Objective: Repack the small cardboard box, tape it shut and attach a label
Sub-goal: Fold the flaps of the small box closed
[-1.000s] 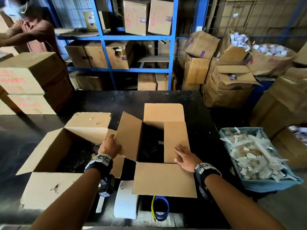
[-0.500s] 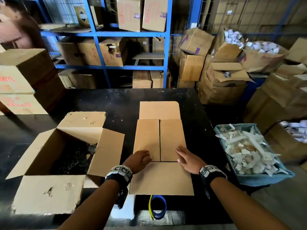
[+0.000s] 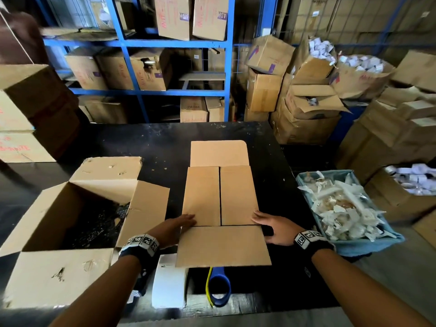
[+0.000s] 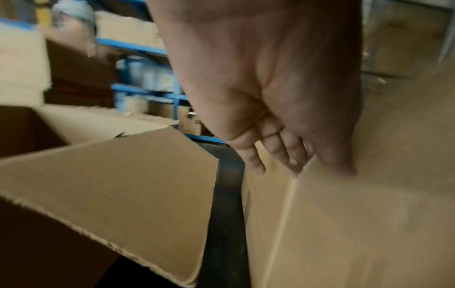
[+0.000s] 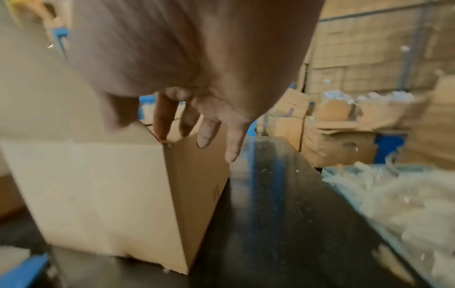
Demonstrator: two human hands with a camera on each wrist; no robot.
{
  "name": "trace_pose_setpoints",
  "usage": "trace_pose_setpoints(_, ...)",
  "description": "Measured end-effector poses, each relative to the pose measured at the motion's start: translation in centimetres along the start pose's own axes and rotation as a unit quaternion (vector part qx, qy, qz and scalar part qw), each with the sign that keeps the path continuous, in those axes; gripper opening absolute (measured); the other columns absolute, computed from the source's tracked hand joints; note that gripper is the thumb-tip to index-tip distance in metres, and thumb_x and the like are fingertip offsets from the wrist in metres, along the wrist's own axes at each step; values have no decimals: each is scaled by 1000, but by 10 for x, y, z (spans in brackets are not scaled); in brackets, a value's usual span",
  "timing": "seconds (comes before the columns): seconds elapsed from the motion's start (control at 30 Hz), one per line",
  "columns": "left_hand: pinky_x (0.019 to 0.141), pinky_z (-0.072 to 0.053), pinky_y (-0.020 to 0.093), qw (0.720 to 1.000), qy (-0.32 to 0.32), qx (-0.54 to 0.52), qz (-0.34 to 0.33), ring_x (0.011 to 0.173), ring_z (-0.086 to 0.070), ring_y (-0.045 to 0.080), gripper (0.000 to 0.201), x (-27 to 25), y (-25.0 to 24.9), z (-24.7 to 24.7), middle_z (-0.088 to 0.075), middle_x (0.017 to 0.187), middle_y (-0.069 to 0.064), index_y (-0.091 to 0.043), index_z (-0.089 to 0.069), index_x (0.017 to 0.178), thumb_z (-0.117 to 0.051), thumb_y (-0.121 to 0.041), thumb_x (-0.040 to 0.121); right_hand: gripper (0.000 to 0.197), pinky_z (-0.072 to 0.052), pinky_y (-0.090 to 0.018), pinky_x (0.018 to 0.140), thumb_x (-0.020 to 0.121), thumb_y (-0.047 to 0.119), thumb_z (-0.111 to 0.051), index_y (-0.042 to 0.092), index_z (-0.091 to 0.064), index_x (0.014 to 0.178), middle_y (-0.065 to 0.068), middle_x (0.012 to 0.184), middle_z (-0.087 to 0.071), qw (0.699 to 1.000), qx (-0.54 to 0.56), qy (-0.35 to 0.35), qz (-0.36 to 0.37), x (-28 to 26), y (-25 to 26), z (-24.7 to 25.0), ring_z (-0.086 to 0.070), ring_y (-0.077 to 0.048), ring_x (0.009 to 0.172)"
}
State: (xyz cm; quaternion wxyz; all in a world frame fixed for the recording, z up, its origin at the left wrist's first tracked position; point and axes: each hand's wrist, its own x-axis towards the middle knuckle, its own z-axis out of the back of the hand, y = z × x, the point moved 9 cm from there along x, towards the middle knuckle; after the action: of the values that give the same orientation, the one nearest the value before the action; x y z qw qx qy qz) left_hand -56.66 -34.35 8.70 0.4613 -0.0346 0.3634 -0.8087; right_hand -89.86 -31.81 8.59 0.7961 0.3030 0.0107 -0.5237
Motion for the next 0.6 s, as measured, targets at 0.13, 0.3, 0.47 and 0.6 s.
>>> trace_pose_setpoints(0.13,98,-45,26,995,-70,-69,27,104,-60,-13,18,-6,7,33,-67,110,-31,-39,-71,106,-65,-26,96,33,-43,-33,113,99,37,-64,26,-70,129,13,138,-63,986,131,-99,-28,-5,-2,22,-57,-2,127)
trace_pose_setpoints(0.3,79,-49,30,973,-183,-126,60,87,-67,3,26,8,11,41,-71,103,-2,-27,-63,110,-74,-33,87,37,-50,-30,102,94,23,-69,21,-62,130,1,127,-68,960,188,-196,-66,15,9,33,-64,-19,122)
trace_pose_setpoints(0.47,105,-47,46,969,-205,-76,111,126,-50,27,95,27,13,32,-42,147,7,-17,-16,157,-76,-31,84,95,-34,-34,117,94,33,-69,21,-6,164,-6,163,-25,964,125,-204,-119,37,6,25,-38,-24,145)
trace_pose_setpoints(0.6,119,-26,49,979,-159,42,119,149,-15,36,83,43,2,21,-13,163,14,-21,-10,159,-58,-43,95,79,-29,-46,122,100,45,-56,33,-9,163,-10,171,2,976,12,-164,-142,53,13,18,-5,-34,157)
